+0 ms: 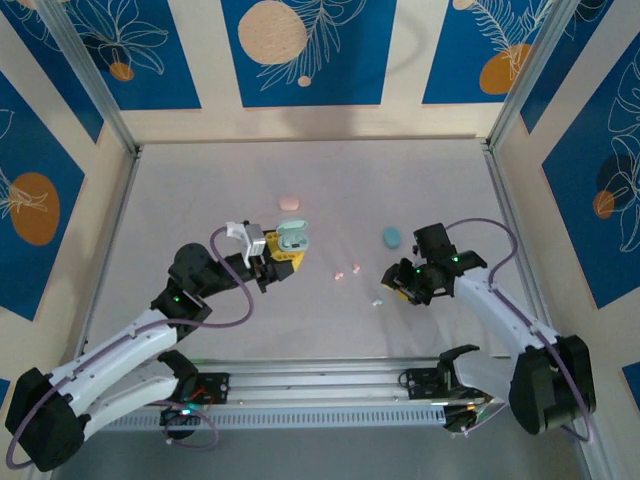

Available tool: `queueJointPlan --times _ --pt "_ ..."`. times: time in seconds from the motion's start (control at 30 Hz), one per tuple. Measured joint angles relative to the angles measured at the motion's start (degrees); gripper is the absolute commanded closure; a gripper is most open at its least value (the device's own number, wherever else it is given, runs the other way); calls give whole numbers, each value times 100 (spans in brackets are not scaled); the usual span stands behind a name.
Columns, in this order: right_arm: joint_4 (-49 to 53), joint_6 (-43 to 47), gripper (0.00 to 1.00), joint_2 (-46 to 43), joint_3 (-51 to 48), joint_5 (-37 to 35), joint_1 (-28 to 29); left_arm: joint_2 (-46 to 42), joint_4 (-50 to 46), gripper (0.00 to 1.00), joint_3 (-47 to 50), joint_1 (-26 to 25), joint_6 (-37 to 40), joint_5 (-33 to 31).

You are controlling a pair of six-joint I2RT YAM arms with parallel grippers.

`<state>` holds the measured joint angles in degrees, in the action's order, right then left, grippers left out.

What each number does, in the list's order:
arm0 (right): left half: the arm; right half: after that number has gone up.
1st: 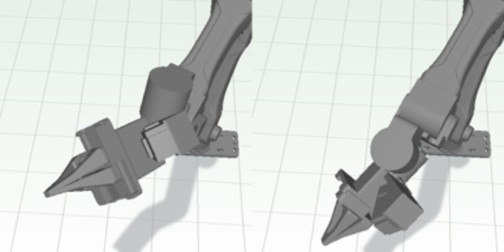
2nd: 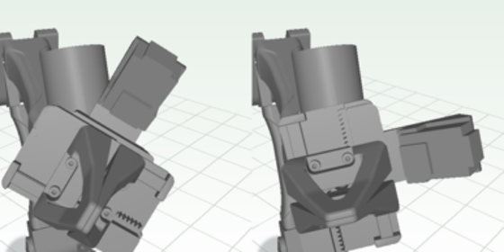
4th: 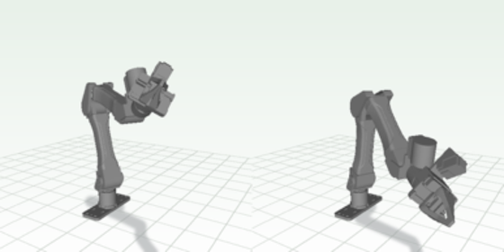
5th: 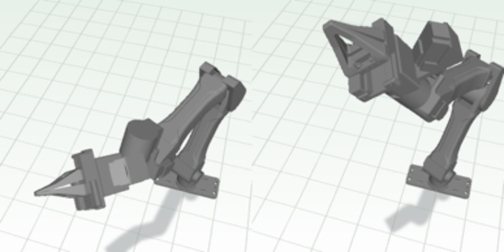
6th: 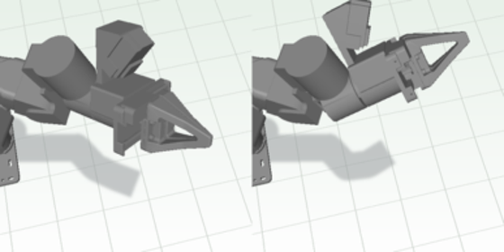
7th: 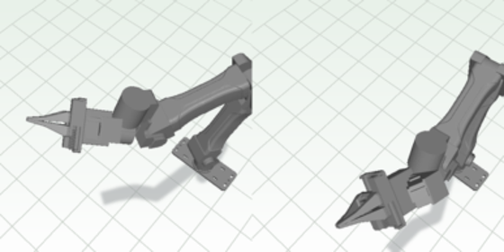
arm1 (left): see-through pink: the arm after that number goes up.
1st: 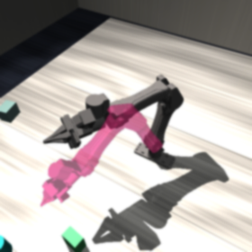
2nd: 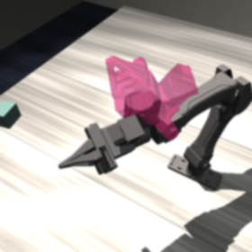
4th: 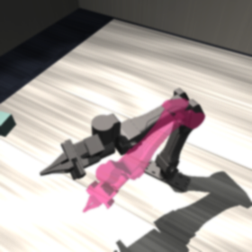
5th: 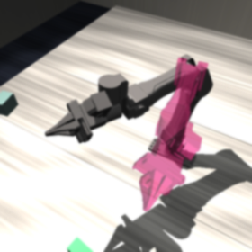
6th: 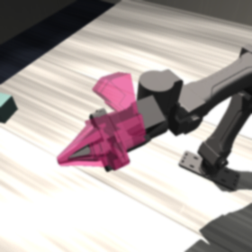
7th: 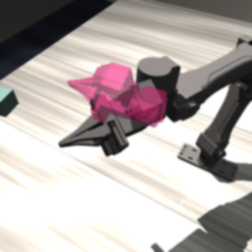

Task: Insert the wireless bluetooth earbuds into the charging case

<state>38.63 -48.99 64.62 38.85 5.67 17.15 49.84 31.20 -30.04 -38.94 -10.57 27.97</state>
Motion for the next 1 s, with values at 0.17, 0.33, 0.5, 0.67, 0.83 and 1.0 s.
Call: queueJointPlan --times 0.17,0.33,0.5,0.67,0.83,1.0 --pt "-369 -201 43 763 13 76 431 42 2 74 -2 0 -2 0" --pt "-518 -352 42 1305 59 -11 802 48 0 74 -2 0 2 0" --pt "-584 -476 43 1534 107 -181 916 48 -4 74 -2 0 2 0" --pt "-634 -509 46 1679 225 -354 975 48 -4 74 -2 0 2 -2" --pt "-636 -507 47 1886 378 -483 1012 48 -4 74 -2 0 2 -2" --pt "-599 -461 51 2090 533 -590 1121 48 -4 74 -2 0 2 -2"
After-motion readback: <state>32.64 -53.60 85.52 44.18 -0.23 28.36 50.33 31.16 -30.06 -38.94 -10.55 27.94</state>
